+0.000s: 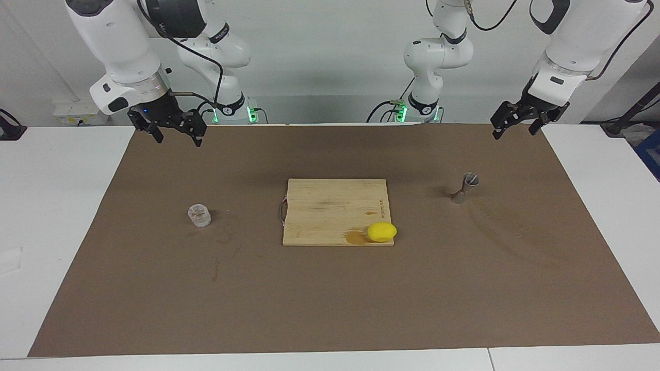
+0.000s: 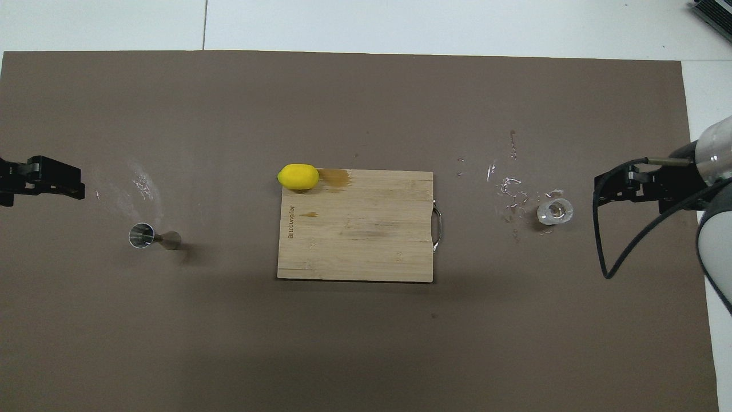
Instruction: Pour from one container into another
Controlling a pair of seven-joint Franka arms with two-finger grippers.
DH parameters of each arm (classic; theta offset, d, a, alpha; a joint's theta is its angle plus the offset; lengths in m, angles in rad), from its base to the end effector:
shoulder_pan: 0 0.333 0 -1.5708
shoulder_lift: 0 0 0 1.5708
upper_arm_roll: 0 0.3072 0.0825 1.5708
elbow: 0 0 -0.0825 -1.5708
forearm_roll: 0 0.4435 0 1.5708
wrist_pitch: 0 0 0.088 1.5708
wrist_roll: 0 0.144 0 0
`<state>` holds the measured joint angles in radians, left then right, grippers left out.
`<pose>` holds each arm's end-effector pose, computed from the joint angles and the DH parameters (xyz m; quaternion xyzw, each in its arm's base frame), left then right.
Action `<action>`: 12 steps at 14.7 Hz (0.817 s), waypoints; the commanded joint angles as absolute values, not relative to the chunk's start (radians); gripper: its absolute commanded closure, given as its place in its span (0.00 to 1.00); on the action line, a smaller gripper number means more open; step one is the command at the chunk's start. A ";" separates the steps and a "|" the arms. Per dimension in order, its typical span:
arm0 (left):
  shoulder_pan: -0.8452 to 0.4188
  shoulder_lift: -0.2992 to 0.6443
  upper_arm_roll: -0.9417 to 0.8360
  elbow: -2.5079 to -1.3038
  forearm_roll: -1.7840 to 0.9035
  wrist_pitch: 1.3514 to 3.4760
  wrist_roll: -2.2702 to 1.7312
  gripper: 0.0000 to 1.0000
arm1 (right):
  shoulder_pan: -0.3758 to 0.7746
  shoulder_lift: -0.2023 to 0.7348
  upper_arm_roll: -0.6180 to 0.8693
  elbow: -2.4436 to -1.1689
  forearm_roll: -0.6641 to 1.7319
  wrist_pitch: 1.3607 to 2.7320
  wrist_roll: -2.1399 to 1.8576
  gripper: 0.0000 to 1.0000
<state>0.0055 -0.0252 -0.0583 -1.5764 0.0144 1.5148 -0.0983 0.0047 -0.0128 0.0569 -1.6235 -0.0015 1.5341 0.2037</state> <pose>0.5985 -0.0298 0.5862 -0.9995 -0.0230 0.0176 0.0093 0.6006 0.0370 0.5556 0.9967 -0.0710 -0.0378 0.0062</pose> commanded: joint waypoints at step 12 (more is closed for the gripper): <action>0.052 -0.052 -0.067 -1.686 0.031 1.752 -0.086 0.00 | -0.011 -0.021 0.063 -1.628 0.025 1.534 0.187 0.00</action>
<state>0.0413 -0.0251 -0.0572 -1.6174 0.0147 1.6838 -0.0958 0.0047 -0.0128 0.0569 -1.6235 -0.0015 1.5341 0.2037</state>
